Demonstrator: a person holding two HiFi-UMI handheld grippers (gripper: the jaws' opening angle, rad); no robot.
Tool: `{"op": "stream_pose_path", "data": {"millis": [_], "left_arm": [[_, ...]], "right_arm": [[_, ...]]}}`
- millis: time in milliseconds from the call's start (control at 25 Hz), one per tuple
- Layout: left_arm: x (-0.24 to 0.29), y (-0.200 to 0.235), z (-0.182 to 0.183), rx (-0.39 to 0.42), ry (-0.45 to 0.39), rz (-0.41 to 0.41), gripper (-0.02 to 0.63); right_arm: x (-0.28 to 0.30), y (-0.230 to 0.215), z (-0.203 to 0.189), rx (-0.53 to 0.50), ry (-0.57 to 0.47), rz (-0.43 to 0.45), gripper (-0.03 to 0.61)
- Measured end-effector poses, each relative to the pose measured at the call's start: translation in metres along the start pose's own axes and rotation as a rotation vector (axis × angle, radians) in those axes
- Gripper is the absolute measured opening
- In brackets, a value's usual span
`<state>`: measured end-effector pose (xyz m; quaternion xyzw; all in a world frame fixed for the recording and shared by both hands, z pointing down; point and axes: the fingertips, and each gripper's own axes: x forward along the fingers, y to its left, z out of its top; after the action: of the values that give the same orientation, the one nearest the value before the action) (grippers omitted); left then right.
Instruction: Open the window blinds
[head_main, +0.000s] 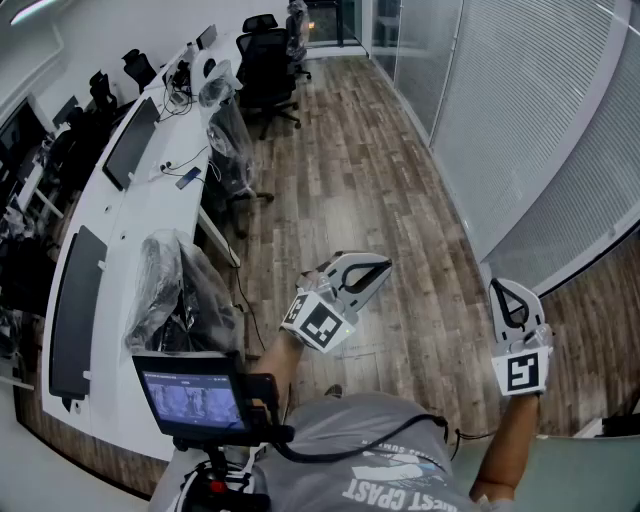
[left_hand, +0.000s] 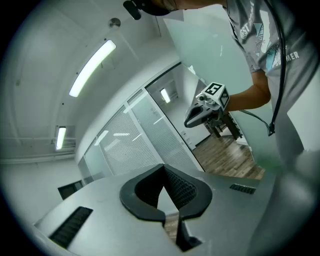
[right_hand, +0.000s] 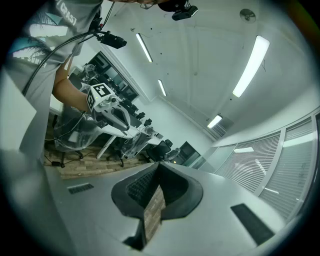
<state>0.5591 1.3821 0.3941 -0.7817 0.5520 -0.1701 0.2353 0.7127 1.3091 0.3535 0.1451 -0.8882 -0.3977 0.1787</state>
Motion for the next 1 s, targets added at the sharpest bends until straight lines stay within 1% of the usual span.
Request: {"op": "stream_pose_path", "data": {"millis": [240,480,720,880,1000], "left_arm": [[-0.002,-0.003,-0.002,-0.001,0.002,-0.003,0.002],[-0.004,-0.006,-0.004,0.018,0.003,-0.011,0.002],[-0.025,0.0,-0.006,0.011,0.023,0.008,0.002],[-0.046,0.001,-0.019,-0.014,0.043,0.02,0.002],[-0.057,0.002,-0.03,-0.019,0.065,0.007,0.002]], "right_arm": [[-0.002,0.006,-0.001,0.009,0.004,0.003,0.002],[-0.003,0.01,-0.003,0.032,0.016,-0.01,0.002],[-0.012,0.014,0.006,0.062,0.0,-0.041,0.002],[-0.029,0.021,0.0,0.103,0.025,-0.081,0.002],[-0.042,0.029,-0.013,0.133,0.079,-0.098,0.002]]}}
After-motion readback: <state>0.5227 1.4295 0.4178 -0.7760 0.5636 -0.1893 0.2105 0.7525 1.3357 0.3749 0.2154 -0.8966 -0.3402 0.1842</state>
